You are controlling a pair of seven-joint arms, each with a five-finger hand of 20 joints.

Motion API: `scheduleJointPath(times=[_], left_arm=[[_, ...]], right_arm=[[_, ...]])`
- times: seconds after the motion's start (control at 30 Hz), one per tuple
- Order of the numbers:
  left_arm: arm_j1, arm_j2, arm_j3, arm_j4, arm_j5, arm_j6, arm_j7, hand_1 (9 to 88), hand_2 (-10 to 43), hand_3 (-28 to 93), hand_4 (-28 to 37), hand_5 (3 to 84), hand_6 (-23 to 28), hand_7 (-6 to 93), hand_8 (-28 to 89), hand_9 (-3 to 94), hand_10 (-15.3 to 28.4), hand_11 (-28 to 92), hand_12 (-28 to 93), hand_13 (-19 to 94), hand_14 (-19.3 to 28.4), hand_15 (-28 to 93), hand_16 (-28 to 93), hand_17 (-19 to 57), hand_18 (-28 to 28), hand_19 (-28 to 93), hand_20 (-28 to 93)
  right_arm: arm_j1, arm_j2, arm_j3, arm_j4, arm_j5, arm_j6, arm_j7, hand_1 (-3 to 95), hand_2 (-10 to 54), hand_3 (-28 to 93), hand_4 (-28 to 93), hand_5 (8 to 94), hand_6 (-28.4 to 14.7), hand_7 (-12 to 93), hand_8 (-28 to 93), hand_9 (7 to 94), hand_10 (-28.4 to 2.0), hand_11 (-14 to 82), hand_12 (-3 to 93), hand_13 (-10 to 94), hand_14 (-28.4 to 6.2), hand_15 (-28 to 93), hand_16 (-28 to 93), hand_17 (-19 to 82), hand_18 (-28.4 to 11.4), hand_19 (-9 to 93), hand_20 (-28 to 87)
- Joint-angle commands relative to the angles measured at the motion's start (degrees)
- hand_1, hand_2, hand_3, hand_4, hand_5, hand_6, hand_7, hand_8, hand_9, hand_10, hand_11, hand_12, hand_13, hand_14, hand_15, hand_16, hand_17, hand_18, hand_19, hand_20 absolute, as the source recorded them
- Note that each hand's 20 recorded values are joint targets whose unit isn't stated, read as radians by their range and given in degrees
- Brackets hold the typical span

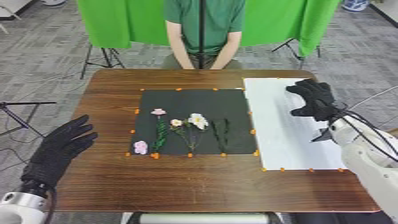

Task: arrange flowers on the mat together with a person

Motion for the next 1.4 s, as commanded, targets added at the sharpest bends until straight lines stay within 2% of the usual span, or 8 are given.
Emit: scheduleJointPath(times=[0.03, 0.33, 0.5, 0.73, 0.93, 1.03, 1.17, 1.4], left_arm=[[0.51, -0.03, 0.35, -0.04, -0.13, 0.37, -0.08, 28.2, -0.7, 69, -25.0, 33.1, 4.8, 17.4, -9, 29.4, 12.2, 19, 18, 25, 16.1, 31, 0, -6.6, 21.8, 47, 7], [0.41, 0.04, 0.45, -0.06, -0.14, 0.54, -0.04, 28.2, -0.9, 70, -25.0, 33.2, 4.8, 17.4, -9, 29.4, 12.1, 19, 18, 25, 16.1, 31, 0, -6.6, 21.8, 47, 7], [0.39, 0.13, 0.47, -0.08, -0.14, 0.64, 0.08, 28.1, -0.9, 70, -25.0, 33.1, 4.8, 17.3, -9, 29.4, 12.1, 19, 18, 25, 16.1, 31, 0, -6.6, 21.8, 47, 7], [0.10, 0.04, 0.50, 0.07, -0.13, 0.49, -0.17, 28.1, -1.0, 70, -25.0, 33.1, 4.8, 17.3, -9, 29.5, 12.2, 19, 18, 25, 16.1, 31, 0, -6.5, 21.7, 47, 7], [-0.07, 0.10, 0.62, 0.07, -0.21, 0.50, -0.29, 28.1, -0.9, 70, -25.0, 33.2, 4.8, 17.2, -9, 29.4, 12.2, 19, 18, 25, 16.1, 31, 0, -6.6, 21.8, 47, 7], [-0.16, 0.08, 0.70, 0.04, -0.25, 0.65, -0.37, 28.2, -0.8, 70, -25.1, 33.2, 4.8, 17.3, -9, 29.4, 12.1, 19, 18, 25, 16.1, 31, 0, -6.6, 21.8, 47, 7], [-0.05, -0.02, 0.63, -0.02, -0.20, 0.61, -0.49, 28.2, -0.5, 69, -25.1, 33.2, 4.8, 17.4, -9, 29.5, 12.1, 19, 18, 25, 16.0, 31, 0, -6.6, 21.8, 47, 7], [0.11, -0.23, 0.58, -0.06, -0.22, 0.56, -0.42, 28.2, -0.5, 69, -25.0, 33.3, 4.8, 17.4, -9, 29.4, 12.1, 19, 18, 25, 16.0, 31, 0, -6.6, 21.8, 47, 7]], right_arm=[[11.56, 0.11, -6.67, 8.07, -5.79, -3.00, 5.27, 28.5, -9.2, 88, -26, 24.2, -1.8, 23, -11, 23.7, -10.9, -0.9, 30.7, 19, -9.6, -7, 49, -2, -18.2, 37, 22], [16.80, -0.57, -10.64, 13.05, -6.58, -2.86, 10.41, 28.2, -9.4, 88, -26, 25.7, -1.7, 25, -11, 26.3, -10.8, 3.4, 30.0, 22, -9.8, -3, 48, 0, -18.1, 38, 23], [17.72, -1.30, -11.14, 14.84, -6.92, -5.32, 11.07, 28.3, -9.5, 88, -27, 29.4, -1.4, 27, -13, 33.3, -10.5, 13.3, 27.3, 30, -7.6, 14, 39, 3, -18.5, 39, 25], [18.42, -2.31, -11.41, 17.00, -6.41, -7.92, 11.26, 29.0, -9.5, 89, -27, 35.7, -0.1, 30, -15, 41.5, -10.5, 21.7, 25.9, 37, -6.5, 26, 32, 5, -18.4, 40, 27], [18.77, -2.63, -13.79, 18.16, -6.44, -2.34, 11.30, 30.0, -9.5, 88, -28, 38.3, 1.0, 34, -17, 45.8, -10.0, 28.9, 26.0, 43, -6.2, 37, 28, 7, -18.7, 41, 28], [18.23, -2.60, -14.79, 18.09, -5.22, 1.81, 10.70, 36.1, -9.1, 86, -28, 46.0, 4.0, 39, -20, 57.1, -7.1, 35.1, 24.9, 55, -4.2, 46, 24, 13, -17.2, 44, 30], [17.09, -2.50, -15.73, 17.55, -4.97, 7.50, 8.96, 46.0, -6.7, 76, -28, 56.1, 5.3, 51, -6, 75.9, -5.3, 18.4, 44.5, 67, -2.5, 47, 34, 18, -16.0, 47, 33], [13.51, -2.59, -14.02, 12.88, -5.04, 12.53, 5.95, 49.3, -5.7, 76, -28, 63.4, 5.4, 53, -4, 82.0, -5.1, 18.2, 48.3, 71, -2.9, 51, 35, 20, -15.2, 50, 35]])
